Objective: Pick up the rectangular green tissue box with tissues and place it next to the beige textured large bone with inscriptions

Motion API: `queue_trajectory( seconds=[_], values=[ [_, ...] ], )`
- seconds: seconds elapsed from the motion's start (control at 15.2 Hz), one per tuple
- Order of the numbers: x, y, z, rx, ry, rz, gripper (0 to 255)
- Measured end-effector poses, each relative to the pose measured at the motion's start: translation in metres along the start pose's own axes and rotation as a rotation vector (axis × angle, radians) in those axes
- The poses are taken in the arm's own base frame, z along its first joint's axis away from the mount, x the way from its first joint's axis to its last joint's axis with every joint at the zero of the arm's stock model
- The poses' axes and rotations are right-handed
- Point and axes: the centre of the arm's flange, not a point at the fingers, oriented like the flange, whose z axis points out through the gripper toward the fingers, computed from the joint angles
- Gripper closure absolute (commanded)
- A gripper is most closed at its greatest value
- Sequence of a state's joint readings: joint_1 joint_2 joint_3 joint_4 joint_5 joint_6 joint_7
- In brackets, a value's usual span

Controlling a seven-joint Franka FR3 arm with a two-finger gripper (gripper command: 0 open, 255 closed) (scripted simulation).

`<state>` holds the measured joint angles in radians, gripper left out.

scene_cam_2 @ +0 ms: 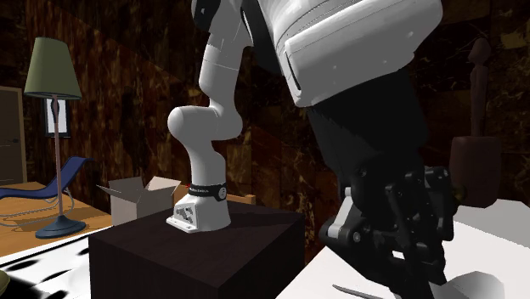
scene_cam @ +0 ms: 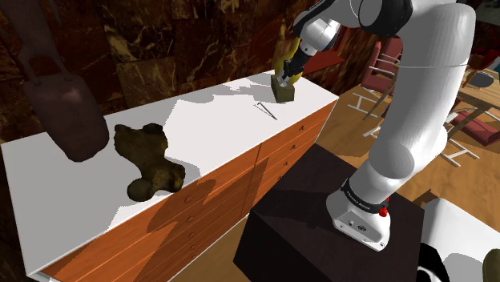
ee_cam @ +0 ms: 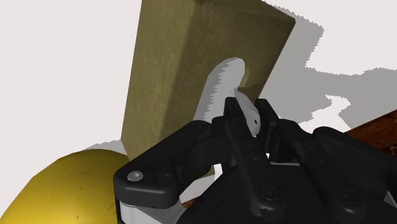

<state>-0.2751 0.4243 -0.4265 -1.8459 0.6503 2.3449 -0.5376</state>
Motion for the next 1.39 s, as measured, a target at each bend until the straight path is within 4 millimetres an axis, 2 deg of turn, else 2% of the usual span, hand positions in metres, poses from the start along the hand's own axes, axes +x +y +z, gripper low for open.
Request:
queue_trajectory(
  seconds=[0.4,1.39],
  values=[
    [0.001,-0.001,-0.002,0.0,-0.001,0.0,255],
    [0.017,-0.02,-0.073,0.0,-0.001,0.0,255]
  ],
)
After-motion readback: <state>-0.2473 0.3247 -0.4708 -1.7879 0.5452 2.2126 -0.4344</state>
